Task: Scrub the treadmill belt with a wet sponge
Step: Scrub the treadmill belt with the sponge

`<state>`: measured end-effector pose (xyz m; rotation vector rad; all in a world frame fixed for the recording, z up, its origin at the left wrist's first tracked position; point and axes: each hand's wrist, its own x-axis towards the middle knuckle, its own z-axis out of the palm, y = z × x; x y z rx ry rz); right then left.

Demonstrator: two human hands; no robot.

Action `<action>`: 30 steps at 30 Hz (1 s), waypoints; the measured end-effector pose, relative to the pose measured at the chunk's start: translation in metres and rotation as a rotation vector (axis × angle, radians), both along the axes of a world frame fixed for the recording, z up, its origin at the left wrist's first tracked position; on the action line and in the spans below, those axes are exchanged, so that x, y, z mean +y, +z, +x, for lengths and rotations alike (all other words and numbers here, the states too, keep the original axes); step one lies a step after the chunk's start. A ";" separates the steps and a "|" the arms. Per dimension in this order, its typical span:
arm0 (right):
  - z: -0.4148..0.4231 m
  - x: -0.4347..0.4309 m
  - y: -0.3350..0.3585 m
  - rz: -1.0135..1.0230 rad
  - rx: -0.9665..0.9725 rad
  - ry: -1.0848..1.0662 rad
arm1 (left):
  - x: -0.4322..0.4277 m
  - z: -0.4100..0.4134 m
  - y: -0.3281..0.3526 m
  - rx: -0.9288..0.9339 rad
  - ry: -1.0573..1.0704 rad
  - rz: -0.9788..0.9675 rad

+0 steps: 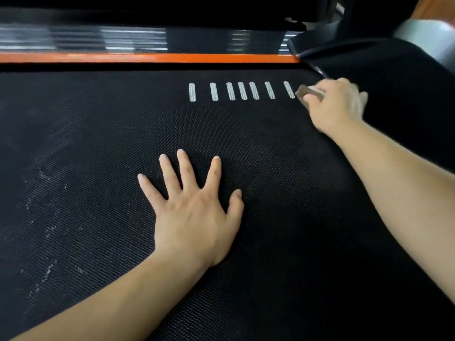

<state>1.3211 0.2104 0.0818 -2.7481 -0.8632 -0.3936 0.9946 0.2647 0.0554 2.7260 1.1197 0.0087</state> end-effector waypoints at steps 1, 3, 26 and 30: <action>-0.008 -0.003 -0.004 0.001 0.003 0.077 | 0.000 0.000 0.000 0.000 0.002 -0.001; -0.014 -0.014 -0.006 -0.031 -0.025 0.178 | 0.000 0.000 -0.001 -0.003 0.009 0.001; -0.054 -0.077 0.000 -0.046 -0.031 0.064 | -0.001 0.001 -0.002 -0.003 0.014 0.015; -0.063 -0.079 -0.001 -0.029 -0.034 -0.013 | -0.001 0.001 -0.003 -0.004 0.018 0.021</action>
